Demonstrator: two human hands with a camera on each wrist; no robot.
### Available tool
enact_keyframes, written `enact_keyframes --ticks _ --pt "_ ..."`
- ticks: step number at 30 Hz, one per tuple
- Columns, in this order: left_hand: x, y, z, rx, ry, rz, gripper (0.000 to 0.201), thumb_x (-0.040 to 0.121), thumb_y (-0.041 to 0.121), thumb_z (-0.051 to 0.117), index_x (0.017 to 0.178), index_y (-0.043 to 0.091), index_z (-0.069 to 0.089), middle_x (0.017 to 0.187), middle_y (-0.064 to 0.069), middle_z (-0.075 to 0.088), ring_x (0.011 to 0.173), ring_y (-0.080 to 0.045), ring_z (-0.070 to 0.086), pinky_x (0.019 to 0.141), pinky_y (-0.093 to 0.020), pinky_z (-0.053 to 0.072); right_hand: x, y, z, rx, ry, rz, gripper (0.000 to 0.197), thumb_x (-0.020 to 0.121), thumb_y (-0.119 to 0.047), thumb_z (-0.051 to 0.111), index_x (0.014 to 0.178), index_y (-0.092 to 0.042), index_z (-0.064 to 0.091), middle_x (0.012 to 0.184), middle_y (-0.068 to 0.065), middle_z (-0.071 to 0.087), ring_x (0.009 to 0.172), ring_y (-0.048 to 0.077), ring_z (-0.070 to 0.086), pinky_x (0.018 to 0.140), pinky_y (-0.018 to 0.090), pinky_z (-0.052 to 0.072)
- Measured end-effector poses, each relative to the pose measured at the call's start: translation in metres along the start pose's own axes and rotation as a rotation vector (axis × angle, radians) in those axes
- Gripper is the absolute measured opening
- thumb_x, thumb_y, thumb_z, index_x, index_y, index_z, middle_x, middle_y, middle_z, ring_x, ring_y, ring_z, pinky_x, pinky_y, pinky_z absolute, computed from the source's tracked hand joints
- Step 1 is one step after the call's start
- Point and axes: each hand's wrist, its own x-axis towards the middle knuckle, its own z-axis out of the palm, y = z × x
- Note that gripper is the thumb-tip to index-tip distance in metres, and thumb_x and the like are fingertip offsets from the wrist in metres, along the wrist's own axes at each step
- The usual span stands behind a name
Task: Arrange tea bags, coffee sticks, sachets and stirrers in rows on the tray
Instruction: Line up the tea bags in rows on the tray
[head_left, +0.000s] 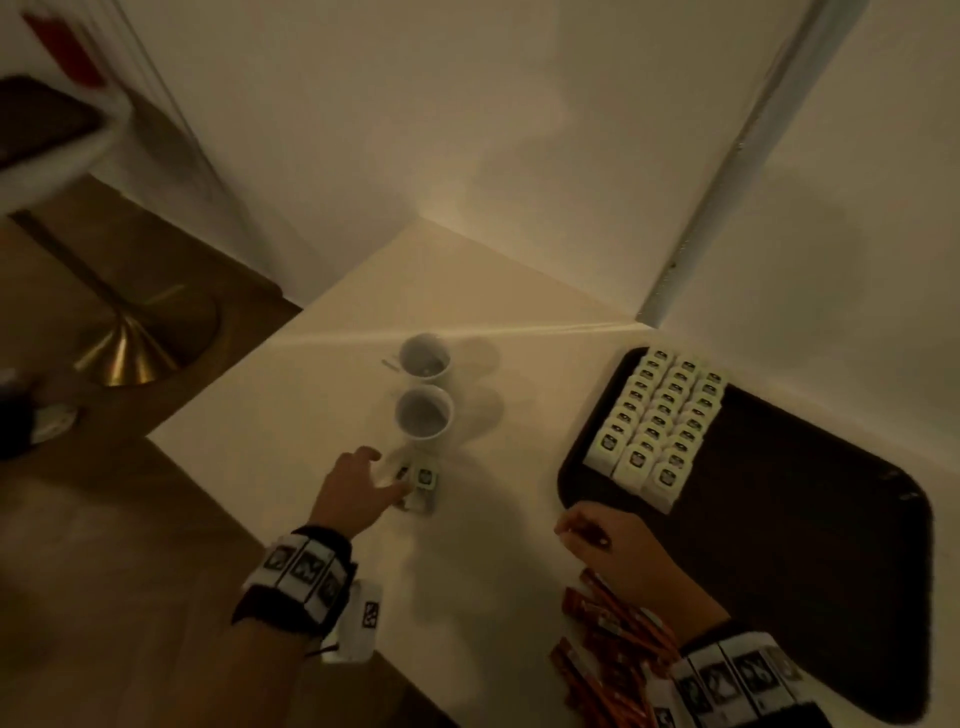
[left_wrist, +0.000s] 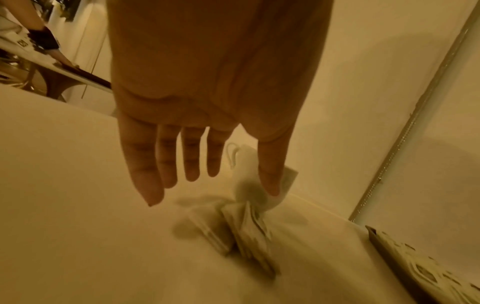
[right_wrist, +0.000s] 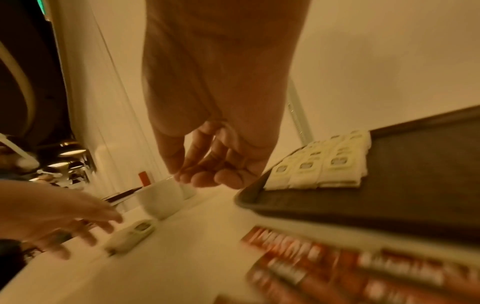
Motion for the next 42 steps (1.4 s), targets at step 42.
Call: enact_keyframes --ticks 42 --pt "-0.083 0.218 -0.04 -1.18 -0.503 0.523 0.029 0.08 0.044 0.054 0.087 0.015 0.054 0.091 0.0 0.067 0.084 -0.01 0.069 0.065 -0.032 0.057 0.008 -0.151 -0.122 0.046 0.592 -0.406 0.007 0.086 -0.009 0.063 0.087 -0.016 0.062 0.081 -0.012 0.062 0.076 -0.002 0.057 0.062 0.011 0.044"
